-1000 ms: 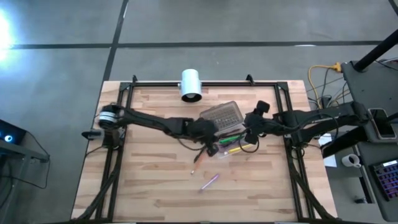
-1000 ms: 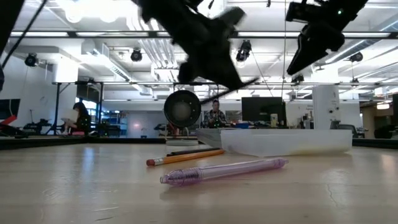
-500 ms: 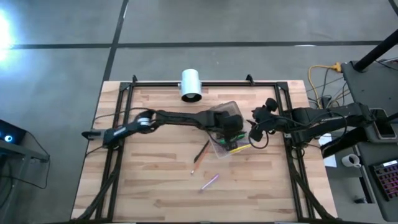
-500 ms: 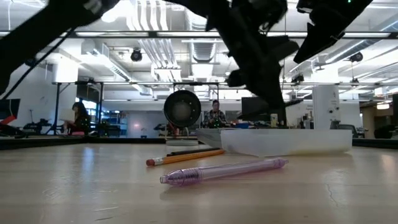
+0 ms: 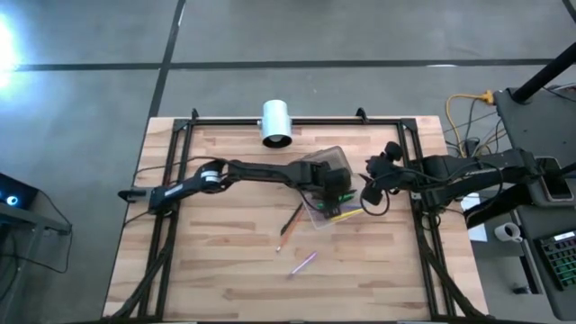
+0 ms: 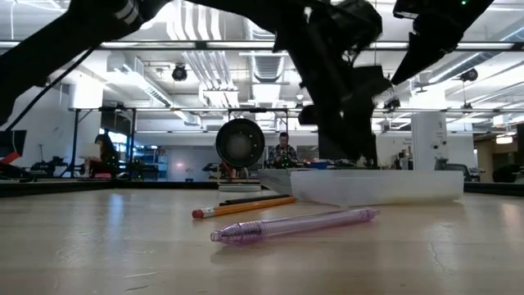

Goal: Pick & place school supplies into a supply box
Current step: Put the purple pen into the supply box

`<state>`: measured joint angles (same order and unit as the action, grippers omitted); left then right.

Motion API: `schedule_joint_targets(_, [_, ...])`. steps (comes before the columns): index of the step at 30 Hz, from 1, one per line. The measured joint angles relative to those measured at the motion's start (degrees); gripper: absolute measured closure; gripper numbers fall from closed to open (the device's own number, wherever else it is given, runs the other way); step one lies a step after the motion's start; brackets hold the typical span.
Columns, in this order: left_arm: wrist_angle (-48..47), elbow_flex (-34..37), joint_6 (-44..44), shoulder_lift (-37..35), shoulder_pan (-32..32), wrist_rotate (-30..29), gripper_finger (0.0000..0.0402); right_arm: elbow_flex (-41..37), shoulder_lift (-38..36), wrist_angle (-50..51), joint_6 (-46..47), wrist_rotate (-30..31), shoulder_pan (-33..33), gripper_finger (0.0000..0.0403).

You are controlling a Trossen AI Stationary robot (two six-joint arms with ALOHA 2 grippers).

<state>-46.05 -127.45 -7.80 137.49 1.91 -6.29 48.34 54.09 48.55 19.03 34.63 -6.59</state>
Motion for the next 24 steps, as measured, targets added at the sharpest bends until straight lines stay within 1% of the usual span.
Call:
schedule_joint_targets(2, [-0.2, 0.4, 1.3, -2.1, -0.3, 0.0, 0.0234, 0.0, -0.1, 0.7, -1.0, -1.3, 0.0, 0.0188])
schedule_joint_targets(3, [-0.7, 0.9, 2.1, -3.5, -0.6, -0.3, 0.0230, 0.0, -0.2, 1.0, -2.4, -3.0, 0.0, 0.0188])
schedule_joint_targets(5, [-0.4, 2.5, 3.0, -6.5, -1.4, -0.9, 0.0228, 0.0, -0.2, 1.2, -6.3, -8.5, -0.1, 0.0188])
schedule_joint_targets(8, [1.4, 9.0, 3.5, -12.0, -2.7, -3.5, 0.0228, 0.0, 1.0, 0.4, -11.6, -18.0, -0.4, 0.0188])
schedule_joint_targets(11, [4.0, 20.1, 2.5, -19.0, -3.6, -6.7, 0.0233, 0.0, 4.3, -1.9, -14.1, -24.7, -2.0, 0.0188])
schedule_joint_targets(14, [10.2, 34.8, -2.6, -28.2, -4.6, -7.7, 0.0238, 0.2, 9.0, -5.4, -14.6, -28.3, -5.0, 0.0188])
schedule_joint_targets(17, [19.9, 50.6, -8.2, -38.6, -6.4, -7.7, 0.0243, 3.0, 15.2, -7.3, -14.6, -28.7, -8.4, 0.0188])
schedule_joint_targets(20, [29.9, 64.4, -12.7, -48.5, -8.1, -7.8, 0.0246, 6.8, 21.7, -7.6, -15.6, -28.7, -10.9, 0.0188])
schedule_joint_targets(22, [33.3, 71.1, -15.2, -54.1, -8.9, -9.8, 0.0247, 9.0, 25.7, -7.6, -16.0, -28.8, -11.8, 0.0188])
schedule_joint_targets(24, [33.4, 76.2, -18.0, -58.8, -9.3, -12.4, 0.0247, 11.2, 29.4, -7.7, -15.7, -30.2, -12.3, 0.0188])
